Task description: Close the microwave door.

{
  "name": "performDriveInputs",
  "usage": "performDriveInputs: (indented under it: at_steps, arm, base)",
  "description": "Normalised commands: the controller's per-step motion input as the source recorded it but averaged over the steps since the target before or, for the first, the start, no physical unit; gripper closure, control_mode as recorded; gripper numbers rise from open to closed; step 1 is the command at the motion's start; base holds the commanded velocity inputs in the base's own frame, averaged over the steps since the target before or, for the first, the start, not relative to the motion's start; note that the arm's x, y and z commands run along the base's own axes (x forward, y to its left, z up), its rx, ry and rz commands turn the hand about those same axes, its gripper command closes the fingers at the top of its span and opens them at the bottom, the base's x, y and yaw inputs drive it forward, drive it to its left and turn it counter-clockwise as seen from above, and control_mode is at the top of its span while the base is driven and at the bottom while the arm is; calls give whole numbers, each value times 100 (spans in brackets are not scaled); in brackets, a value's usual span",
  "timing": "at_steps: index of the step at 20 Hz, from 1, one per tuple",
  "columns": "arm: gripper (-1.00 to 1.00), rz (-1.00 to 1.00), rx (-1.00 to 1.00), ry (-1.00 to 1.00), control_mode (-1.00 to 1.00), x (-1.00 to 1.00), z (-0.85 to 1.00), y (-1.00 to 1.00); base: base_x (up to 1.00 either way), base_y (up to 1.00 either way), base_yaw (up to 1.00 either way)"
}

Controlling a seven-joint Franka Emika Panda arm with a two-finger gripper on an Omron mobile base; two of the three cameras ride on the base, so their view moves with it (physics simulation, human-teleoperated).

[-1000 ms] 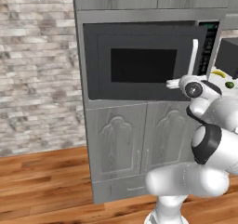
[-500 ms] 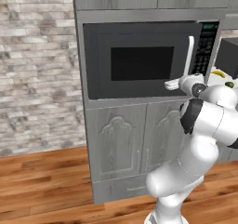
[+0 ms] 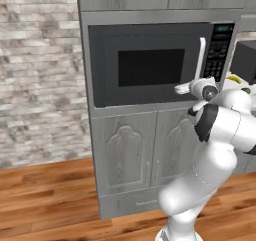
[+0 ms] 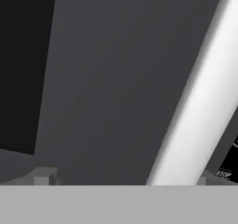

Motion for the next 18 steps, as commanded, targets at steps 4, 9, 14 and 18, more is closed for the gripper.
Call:
performDriveInputs:
  at_steps: [4,9,14,18]
  arm:
    - [-100,8,0,36,-100,54,71,-7]
    - [-100,9,0,47,-100,65,72,-9]
    - [-100,6,2,44,-100,56,65,-15]
    - [-100,5,2,43,-100,52,71,-13]
  base:
    - [0,0,0]
    - [0,0,0]
    - [0,0,0]
    - [0,0,0]
